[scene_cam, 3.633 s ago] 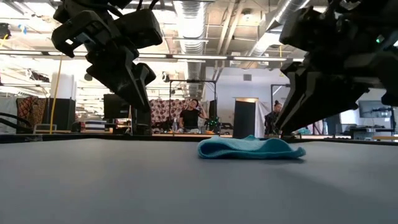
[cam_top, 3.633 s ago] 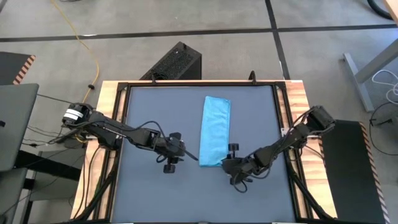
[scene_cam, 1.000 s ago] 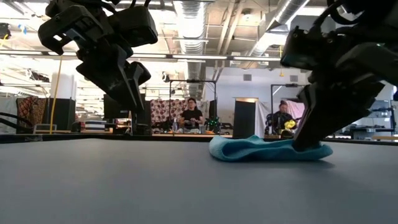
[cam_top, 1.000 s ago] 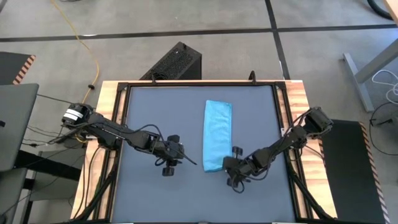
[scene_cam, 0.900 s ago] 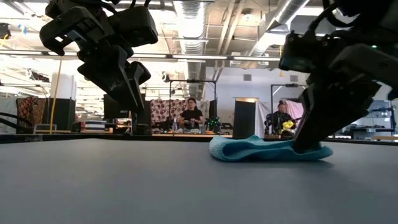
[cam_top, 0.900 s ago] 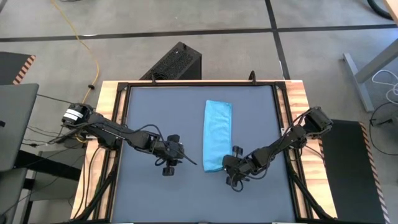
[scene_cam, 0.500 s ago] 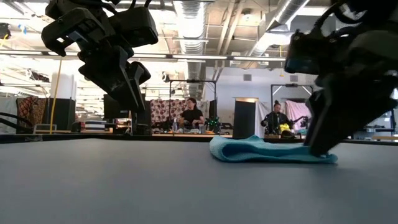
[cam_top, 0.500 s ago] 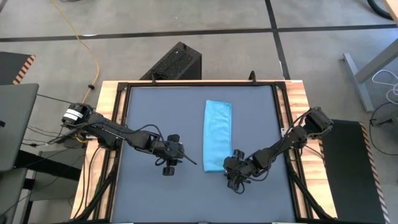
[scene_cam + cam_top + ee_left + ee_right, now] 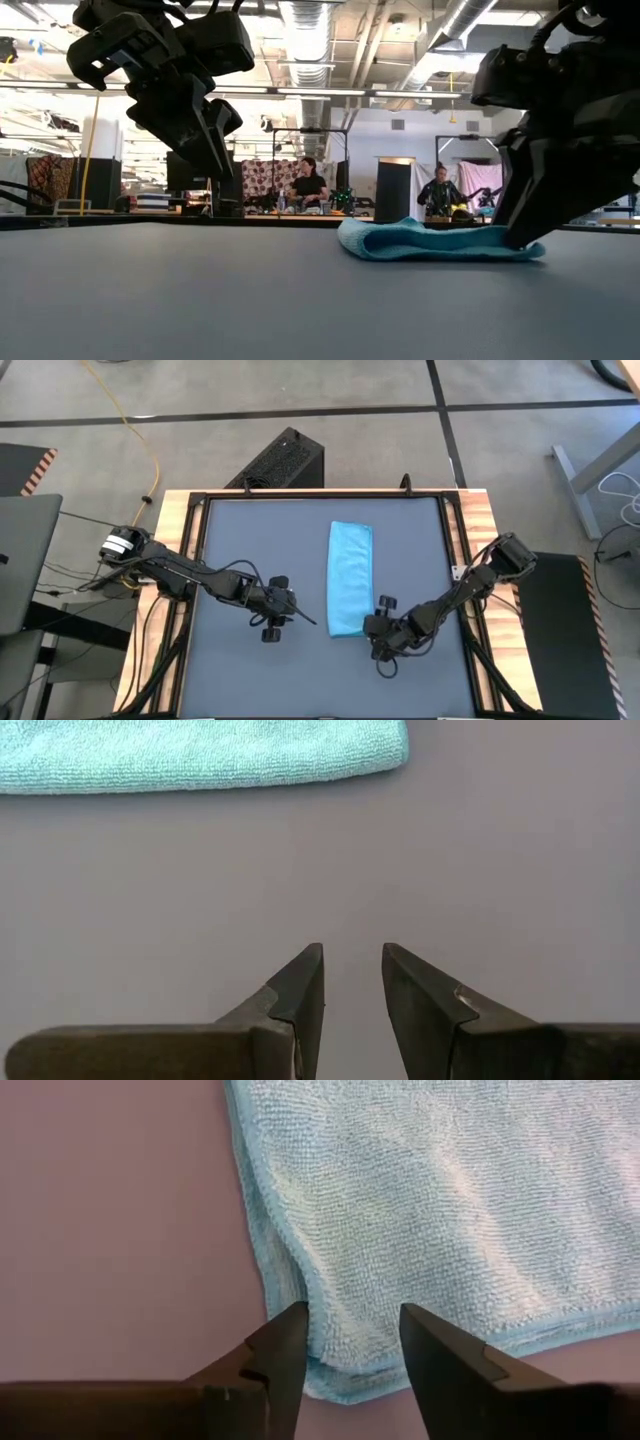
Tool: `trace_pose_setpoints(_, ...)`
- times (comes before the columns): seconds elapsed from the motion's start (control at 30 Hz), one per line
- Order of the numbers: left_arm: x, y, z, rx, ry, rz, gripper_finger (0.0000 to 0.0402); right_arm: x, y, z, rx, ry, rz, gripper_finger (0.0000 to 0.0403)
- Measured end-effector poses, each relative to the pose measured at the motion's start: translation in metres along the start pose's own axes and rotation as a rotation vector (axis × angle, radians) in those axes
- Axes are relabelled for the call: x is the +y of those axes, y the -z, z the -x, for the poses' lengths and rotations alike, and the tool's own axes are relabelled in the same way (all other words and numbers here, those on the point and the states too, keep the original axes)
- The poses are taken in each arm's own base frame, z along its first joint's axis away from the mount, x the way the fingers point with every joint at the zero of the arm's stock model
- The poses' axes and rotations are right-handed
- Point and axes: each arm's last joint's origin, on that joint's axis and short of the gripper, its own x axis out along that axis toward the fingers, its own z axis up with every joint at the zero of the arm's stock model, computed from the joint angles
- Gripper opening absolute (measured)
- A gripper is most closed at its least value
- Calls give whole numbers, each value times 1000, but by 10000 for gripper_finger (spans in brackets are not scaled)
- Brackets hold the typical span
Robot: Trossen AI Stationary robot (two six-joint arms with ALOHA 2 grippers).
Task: Roll towel
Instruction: Roll the blue microfiber towel
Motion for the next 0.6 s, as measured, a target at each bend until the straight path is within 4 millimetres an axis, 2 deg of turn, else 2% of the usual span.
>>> trace_pose_setpoints(0.33, 0, 2, 0, 17, -3, 16, 93, 15, 5, 7, -22, -76, 21, 186)
trace_pose_setpoints(0.6, 0, 2, 0, 21, -3, 17, 93, 8, 7, 4, -8, -31, 24, 181)
